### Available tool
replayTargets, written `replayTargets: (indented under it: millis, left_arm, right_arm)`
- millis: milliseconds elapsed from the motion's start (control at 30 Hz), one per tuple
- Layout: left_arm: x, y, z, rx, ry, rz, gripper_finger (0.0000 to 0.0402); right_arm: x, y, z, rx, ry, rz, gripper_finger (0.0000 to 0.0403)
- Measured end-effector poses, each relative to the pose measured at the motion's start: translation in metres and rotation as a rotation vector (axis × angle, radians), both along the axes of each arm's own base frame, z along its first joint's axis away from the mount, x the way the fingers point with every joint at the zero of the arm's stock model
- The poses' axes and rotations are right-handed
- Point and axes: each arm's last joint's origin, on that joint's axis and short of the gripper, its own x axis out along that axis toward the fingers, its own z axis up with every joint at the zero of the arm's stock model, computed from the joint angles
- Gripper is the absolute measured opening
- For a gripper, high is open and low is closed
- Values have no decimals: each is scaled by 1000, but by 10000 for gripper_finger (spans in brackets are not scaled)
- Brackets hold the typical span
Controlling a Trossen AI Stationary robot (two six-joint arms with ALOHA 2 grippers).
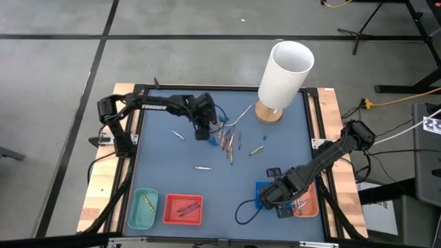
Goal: Sort crayons
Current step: Put the green crayon into the blue basket, then put the red crayon into the red basket
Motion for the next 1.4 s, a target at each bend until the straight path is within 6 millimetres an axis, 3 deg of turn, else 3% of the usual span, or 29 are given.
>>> replayTargets:
  millis: [200, 367, 567, 867, 1400]
  left_arm:
    - [-10, 15, -1, -11, 16, -97, 126]
    - [-11, 16, -1, 29, 16, -183, 126]
    - [-15, 8, -11, 49, 44, -269, 126]
    - [-25, 5, -33, 90, 72, -249, 126]
    - [-28, 10, -47, 104, 57, -226, 126]
  right_arm:
    - [0, 0, 0, 2, 5, -29, 108]
    - [0, 0, 0, -6, -2, -30, 130]
    - [0, 0, 0, -5, -4, -30, 129]
    - [1, 0, 0, -17, -21, -33, 129]
    - [2, 0, 0, -22, -27, -34, 128]
